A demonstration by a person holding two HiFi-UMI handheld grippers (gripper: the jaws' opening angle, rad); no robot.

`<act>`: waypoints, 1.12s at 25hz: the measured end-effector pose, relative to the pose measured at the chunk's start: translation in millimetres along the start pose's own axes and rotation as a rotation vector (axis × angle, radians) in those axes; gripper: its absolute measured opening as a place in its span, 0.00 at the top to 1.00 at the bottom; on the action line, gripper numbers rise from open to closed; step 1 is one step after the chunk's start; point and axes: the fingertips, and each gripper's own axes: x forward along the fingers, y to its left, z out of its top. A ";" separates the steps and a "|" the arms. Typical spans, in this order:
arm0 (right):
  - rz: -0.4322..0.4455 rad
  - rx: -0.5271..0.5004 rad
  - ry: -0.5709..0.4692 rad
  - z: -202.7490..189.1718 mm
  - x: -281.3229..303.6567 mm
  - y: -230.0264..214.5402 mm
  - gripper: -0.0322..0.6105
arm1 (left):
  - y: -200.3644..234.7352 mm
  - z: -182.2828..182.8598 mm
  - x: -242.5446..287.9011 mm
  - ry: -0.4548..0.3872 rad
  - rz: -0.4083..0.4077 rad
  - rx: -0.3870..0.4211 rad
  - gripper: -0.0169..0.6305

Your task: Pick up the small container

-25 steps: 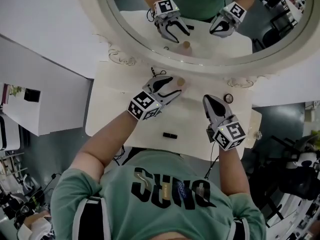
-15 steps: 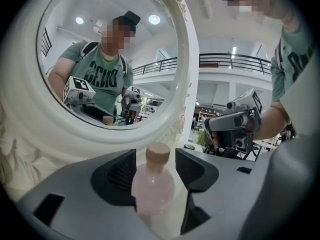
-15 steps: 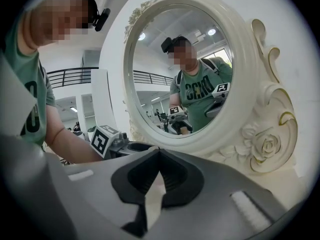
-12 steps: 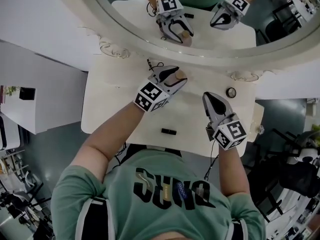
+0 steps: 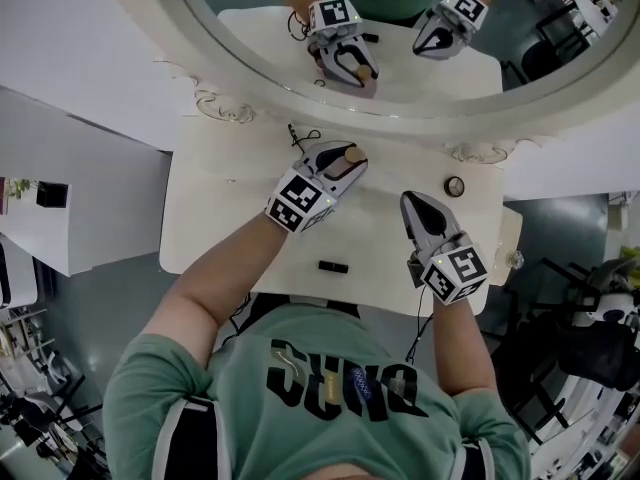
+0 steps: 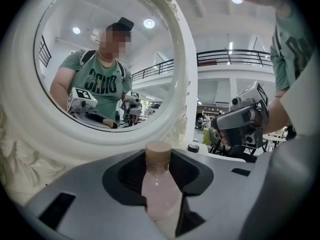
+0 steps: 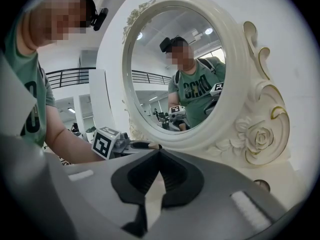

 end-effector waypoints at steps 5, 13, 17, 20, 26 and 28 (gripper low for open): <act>-0.001 -0.008 -0.009 5.9 -1.5 2.3 0.94 | -5.1 6.9 -3.5 -0.004 -0.008 0.006 0.76; -0.004 -0.026 -0.029 21.7 -6.4 5.4 0.94 | -12.7 27.7 -12.4 -0.019 -0.023 0.008 0.76; -0.005 -0.032 -0.046 33.5 -8.3 7.3 0.94 | -16.3 41.2 -17.3 -0.021 -0.028 0.019 0.76; -0.008 -0.037 -0.058 41.3 -9.5 7.9 0.94 | -18.6 51.6 -21.3 -0.025 -0.033 0.025 0.76; -0.011 -0.051 -0.083 61.8 -13.3 11.6 0.94 | -23.3 75.6 -30.4 -0.027 -0.040 0.032 0.76; -0.010 -0.058 -0.090 69.3 -14.9 13.3 0.94 | -24.8 84.3 -33.7 -0.027 -0.042 0.033 0.76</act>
